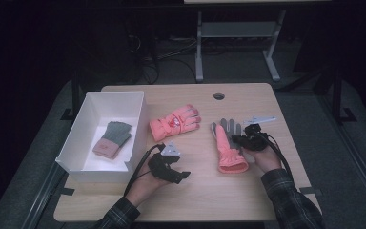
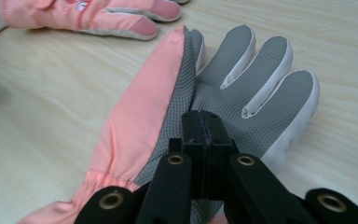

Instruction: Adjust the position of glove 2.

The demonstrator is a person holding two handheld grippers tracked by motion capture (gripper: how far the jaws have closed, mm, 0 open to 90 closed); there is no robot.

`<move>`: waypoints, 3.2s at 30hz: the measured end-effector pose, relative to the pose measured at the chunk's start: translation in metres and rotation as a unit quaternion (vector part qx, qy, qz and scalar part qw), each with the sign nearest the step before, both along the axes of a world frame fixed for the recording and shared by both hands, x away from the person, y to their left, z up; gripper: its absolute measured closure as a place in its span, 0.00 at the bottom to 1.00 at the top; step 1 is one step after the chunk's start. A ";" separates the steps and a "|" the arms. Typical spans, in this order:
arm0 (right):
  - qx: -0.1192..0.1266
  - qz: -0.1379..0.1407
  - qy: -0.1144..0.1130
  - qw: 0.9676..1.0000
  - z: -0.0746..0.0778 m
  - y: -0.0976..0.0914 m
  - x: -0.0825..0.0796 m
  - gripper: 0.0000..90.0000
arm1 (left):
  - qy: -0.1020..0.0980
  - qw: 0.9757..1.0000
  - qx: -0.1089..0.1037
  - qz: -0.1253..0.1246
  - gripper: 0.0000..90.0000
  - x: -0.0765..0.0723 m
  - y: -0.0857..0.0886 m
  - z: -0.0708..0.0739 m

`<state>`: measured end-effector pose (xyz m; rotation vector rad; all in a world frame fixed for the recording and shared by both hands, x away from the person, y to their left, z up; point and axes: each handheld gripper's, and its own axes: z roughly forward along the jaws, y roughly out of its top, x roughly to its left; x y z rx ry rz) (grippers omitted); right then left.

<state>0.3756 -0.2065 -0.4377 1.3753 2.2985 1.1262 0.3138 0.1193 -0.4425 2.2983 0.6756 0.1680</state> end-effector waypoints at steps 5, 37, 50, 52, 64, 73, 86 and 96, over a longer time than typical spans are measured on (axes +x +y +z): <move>0.004 0.011 0.001 1.000 0.002 0.003 -0.017 1.00 | 0.000 1.000 -0.005 0.002 0.31 0.000 0.000 0.001; -0.044 0.085 0.004 0.995 -0.005 -0.026 -0.090 1.00 | -0.001 1.000 0.002 -0.009 0.31 -0.001 -0.005 0.001; -0.039 0.151 0.026 0.987 -0.009 -0.012 -0.097 1.00 | -0.003 1.000 -0.001 -0.006 0.31 0.000 -0.003 0.002; -0.036 0.163 0.029 0.985 -0.009 -0.007 -0.099 1.00 | -0.003 1.000 -0.001 -0.005 0.31 0.000 -0.003 0.003; -0.023 0.226 0.029 0.973 -0.013 0.029 -0.104 1.00 | -0.004 1.000 0.000 -0.005 0.31 0.000 -0.003 0.004; -0.010 0.236 0.009 0.972 -0.006 0.040 -0.102 1.00 | -0.002 1.000 -0.003 0.001 0.31 0.000 -0.002 0.004; -0.016 0.190 -0.010 0.982 -0.001 0.040 -0.067 1.00 | -0.006 1.000 -0.010 0.008 0.31 0.003 0.005 0.010; -0.022 0.243 0.010 0.970 -0.010 0.065 -0.080 1.00 | -0.010 1.000 -0.016 0.014 0.31 0.004 0.008 0.013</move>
